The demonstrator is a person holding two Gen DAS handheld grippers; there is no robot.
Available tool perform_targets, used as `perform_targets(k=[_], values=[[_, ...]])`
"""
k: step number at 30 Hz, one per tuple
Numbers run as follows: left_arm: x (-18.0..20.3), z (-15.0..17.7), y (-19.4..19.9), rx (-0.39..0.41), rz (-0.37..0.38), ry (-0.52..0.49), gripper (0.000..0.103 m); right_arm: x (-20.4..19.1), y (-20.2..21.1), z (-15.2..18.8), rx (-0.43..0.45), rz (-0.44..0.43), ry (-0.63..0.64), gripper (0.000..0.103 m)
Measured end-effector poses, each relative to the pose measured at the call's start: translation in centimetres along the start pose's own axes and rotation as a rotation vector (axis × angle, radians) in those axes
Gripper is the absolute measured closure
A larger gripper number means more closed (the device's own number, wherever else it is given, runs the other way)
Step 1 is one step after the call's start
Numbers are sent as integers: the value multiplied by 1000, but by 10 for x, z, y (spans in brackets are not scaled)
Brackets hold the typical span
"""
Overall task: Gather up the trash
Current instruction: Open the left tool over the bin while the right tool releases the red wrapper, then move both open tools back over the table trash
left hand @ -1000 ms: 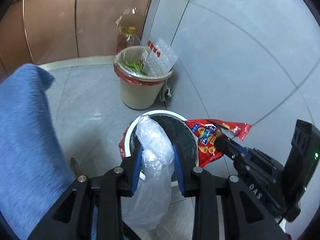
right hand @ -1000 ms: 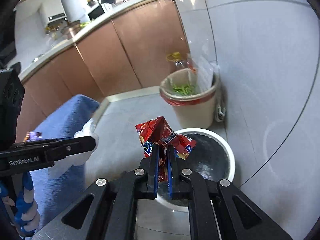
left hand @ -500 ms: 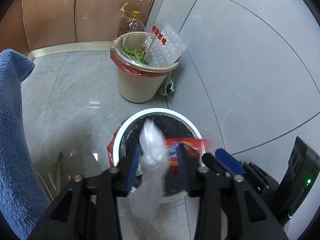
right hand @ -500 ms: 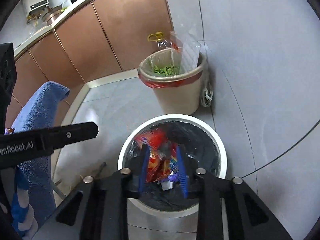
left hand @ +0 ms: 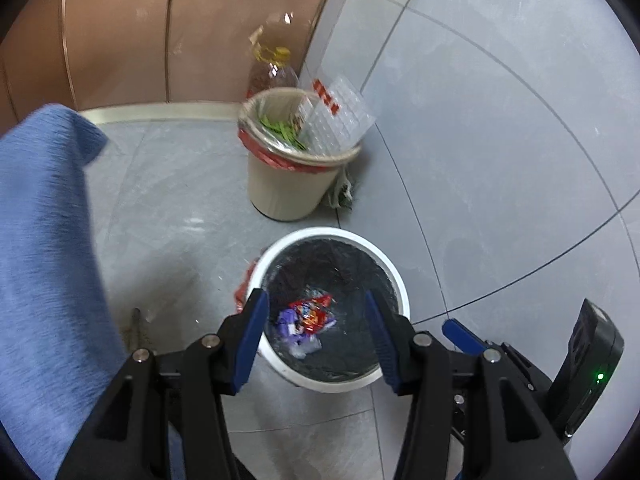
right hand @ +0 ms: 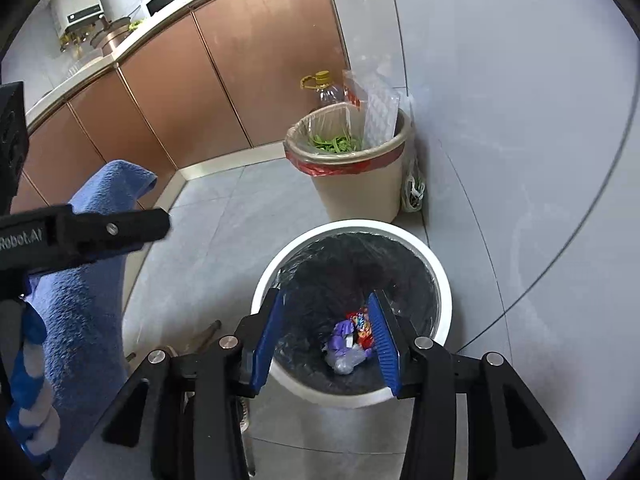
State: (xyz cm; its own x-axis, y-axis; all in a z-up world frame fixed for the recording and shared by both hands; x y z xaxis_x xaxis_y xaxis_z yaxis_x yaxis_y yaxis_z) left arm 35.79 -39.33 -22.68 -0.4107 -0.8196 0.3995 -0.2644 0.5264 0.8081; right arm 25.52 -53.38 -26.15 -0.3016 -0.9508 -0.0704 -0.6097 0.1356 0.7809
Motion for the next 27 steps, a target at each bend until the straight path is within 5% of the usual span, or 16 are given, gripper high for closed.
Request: perform_targets(k=[9, 18, 27], values=[[0, 10, 79, 161, 4, -44, 54, -21, 55, -6, 81, -2, 10, 51], [-12, 37, 157, 227, 9, -38, 54, -63, 114, -16, 159, -29, 78, 49], [-60, 86, 219, 286, -88, -11, 54, -115, 160, -2, 196, -92, 159, 47]])
Point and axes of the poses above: each gripper's, at about its wrist camera, not at the fingertips, and y roughly against the way its jaws point, x to its right, z to its underside, the point moved 6 cm from there along -y, roughly the way its jaws point, and after that the axes turned 11 degrees about y, right-handed, at the moved point
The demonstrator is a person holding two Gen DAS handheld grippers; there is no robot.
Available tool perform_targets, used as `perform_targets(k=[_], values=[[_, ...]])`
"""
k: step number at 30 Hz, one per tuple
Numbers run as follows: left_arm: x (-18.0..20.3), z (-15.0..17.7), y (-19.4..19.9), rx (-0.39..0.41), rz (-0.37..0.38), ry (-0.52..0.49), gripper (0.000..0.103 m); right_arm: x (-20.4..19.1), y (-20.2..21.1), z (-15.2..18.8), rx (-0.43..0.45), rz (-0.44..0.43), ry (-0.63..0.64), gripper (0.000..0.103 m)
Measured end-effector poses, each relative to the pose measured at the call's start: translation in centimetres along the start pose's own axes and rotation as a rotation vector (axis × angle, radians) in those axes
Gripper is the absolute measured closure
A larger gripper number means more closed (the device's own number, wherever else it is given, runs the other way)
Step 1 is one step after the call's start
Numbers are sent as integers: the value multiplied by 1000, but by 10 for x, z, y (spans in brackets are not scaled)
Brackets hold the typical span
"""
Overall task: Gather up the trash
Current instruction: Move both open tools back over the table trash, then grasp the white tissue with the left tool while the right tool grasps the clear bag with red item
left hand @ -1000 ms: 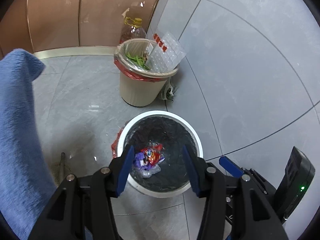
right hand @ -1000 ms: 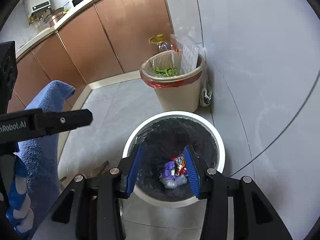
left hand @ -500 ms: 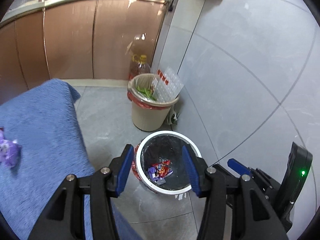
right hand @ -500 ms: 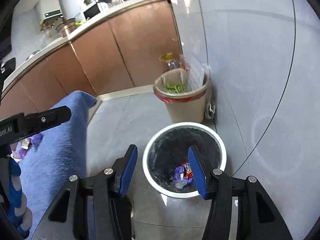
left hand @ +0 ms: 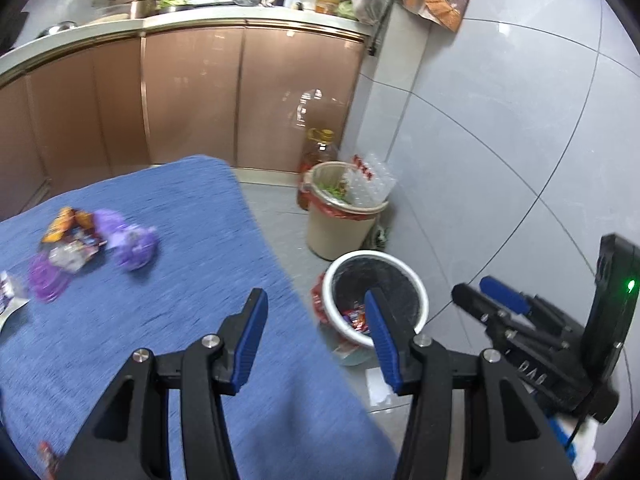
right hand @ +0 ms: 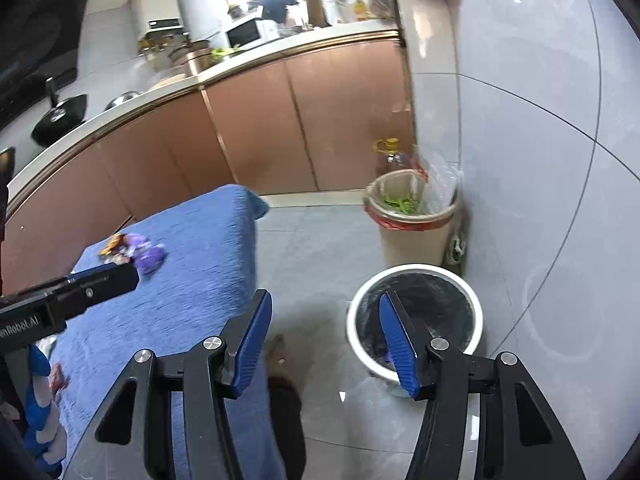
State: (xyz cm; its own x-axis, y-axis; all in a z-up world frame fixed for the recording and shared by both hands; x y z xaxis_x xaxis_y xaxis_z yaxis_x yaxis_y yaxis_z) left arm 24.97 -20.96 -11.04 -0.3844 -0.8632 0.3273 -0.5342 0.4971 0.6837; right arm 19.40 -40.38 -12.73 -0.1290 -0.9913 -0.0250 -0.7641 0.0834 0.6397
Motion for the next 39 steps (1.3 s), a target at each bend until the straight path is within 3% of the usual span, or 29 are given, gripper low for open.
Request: perform_targets(k=[10, 19, 26, 30, 39], values=[[-45, 40, 63, 25, -42, 39, 54, -54, 27, -2, 39, -75, 60, 46], [-88, 45, 112, 79, -118, 35, 54, -99, 53, -11, 76, -129, 144, 43], [-161, 28, 135, 96, -239, 49, 45, -116, 43, -13, 54, -160, 160, 43], [-217, 22, 149, 102, -292, 111, 44, -122, 33, -14, 38, -176, 161, 43], [-294, 51, 177, 98, -331, 219, 44, -166, 9, -8, -20, -280, 205, 43]])
Point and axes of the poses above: each gripper's, at about its wrist camera, not at the fingertips, and y roughly against the way its jaws point, x to its right, z to its underside, the point moved 6 cm from there along -y, roughly the way its jaws point, and after that the axes turned 11 degrees about y, right-handed, at the moved point
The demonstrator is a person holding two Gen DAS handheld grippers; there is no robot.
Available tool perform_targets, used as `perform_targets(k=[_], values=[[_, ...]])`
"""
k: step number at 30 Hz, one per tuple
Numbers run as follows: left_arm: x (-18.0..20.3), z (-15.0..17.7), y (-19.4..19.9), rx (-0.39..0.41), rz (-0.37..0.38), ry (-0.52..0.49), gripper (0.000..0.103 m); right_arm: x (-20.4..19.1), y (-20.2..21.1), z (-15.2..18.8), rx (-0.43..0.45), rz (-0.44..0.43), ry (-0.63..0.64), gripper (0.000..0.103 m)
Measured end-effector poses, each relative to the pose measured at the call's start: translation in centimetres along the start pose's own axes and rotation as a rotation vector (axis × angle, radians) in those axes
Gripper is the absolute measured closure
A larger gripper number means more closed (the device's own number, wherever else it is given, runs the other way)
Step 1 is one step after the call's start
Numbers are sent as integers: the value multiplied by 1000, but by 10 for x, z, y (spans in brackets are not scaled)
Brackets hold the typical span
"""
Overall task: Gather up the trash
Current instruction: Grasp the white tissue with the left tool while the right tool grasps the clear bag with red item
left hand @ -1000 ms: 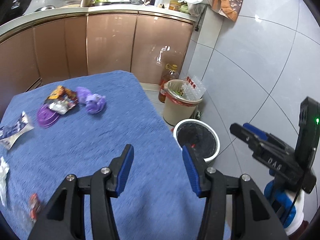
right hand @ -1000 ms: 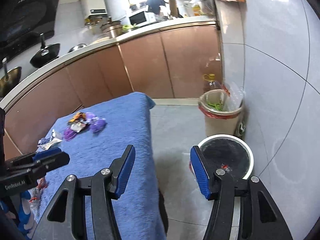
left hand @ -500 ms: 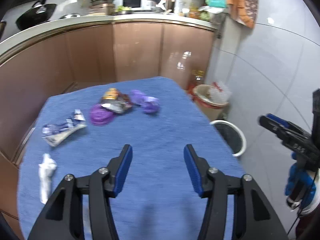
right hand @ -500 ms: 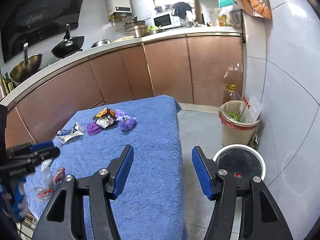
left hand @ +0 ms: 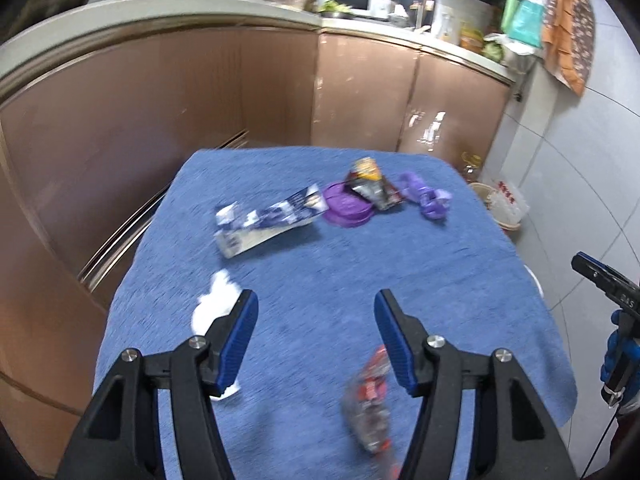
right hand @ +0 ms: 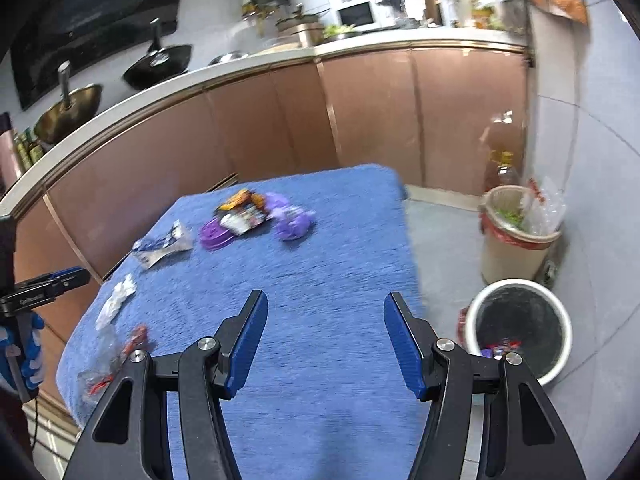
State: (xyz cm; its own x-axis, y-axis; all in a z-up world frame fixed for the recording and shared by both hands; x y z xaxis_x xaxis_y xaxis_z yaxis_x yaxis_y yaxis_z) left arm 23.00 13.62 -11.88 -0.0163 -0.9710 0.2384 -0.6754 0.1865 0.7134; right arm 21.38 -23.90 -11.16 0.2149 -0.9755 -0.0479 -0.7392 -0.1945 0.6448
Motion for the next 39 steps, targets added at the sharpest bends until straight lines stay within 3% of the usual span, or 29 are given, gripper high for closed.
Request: perform_targets(k=[9, 17, 23, 28, 33, 35, 39], values=[[-73, 8, -21, -31, -76, 100, 44, -105, -41, 7, -113, -271, 88, 43], [-97, 24, -57, -107, -77, 136, 44, -210, -74, 25, -250, -494, 150, 43], [-99, 32, -68, -115, -79, 145, 45, -250, -91, 36, -307, -529, 197, 43], [-104, 39, -70, -122, -71, 163, 60, -263, -105, 47, -349, -513, 237, 44], [-107, 45, -73, -134, -62, 191, 77, -264, -117, 56, -379, -507, 251, 67], [-107, 47, -72, -130, -60, 201, 83, -262, -117, 59, -376, -516, 246, 81], [-105, 45, -64, -114, -45, 214, 92, -257, -108, 54, -342, -527, 242, 87]])
Point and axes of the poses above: each gripper's, at about its wrist camera, not at the fingertips, and y roughly against the way its jaws point, x to its right, z to its underside, the point moved 6 cm from there along -y, roughly the way its jaws point, and after that the axes turned 11 degrees about y, right-handed, at the moved point
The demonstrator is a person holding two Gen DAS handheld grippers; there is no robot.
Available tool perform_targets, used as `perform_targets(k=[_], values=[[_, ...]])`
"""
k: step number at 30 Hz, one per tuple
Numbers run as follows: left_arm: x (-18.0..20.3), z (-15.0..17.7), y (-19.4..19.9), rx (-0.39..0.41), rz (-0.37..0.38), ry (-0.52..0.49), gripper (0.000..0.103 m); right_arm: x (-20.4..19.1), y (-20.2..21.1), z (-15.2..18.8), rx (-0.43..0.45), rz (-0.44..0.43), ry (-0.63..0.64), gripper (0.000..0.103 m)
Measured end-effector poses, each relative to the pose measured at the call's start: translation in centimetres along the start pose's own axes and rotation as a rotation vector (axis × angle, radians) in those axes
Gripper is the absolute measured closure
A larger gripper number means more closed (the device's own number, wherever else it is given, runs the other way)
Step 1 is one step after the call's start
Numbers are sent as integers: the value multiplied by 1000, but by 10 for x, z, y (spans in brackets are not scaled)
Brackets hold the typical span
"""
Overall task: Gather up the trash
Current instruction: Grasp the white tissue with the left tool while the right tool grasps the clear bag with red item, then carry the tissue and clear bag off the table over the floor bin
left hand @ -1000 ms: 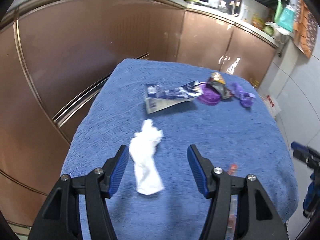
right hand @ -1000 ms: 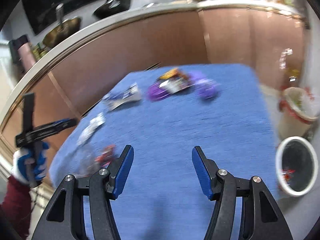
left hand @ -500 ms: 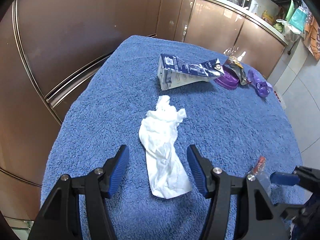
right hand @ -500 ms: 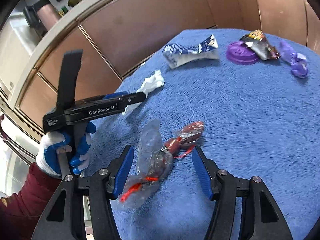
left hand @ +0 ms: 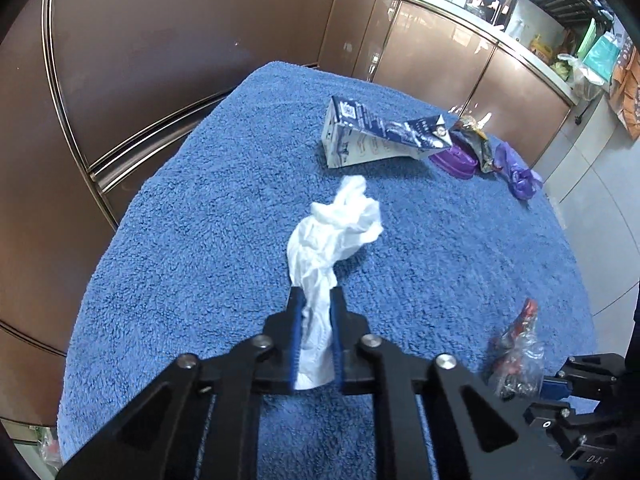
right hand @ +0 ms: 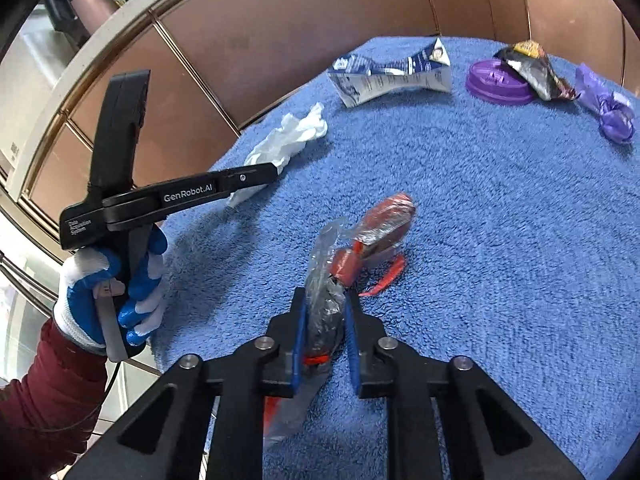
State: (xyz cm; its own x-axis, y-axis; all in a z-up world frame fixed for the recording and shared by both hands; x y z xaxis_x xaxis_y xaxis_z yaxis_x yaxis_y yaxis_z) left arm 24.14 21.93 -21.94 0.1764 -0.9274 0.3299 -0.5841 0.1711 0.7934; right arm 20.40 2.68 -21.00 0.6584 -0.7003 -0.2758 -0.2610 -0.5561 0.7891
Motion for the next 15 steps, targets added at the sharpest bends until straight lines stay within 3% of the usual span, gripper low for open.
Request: perform_targets(k=[7, 15], values=[[7, 3, 19, 27, 15, 8, 94, 6, 36, 2, 77, 6, 5, 88], [32, 5, 38, 45, 53, -3, 94, 43, 78, 10, 167, 46, -58, 88]])
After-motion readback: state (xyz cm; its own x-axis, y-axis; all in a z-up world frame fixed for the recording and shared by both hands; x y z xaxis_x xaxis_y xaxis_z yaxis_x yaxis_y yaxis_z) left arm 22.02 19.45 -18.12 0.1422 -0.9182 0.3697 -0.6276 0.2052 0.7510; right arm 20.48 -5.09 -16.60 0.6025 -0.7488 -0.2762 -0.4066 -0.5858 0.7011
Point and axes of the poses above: each gripper's, at about its wrist camera, not at the fingertips, and y roughly against the way its jaws point, x to its right, z to its underside, the point moved 6 cm from there along -y, roughly the way its jaws point, and after that the axes turned 11 degrees about y, right-handed, at the moved point
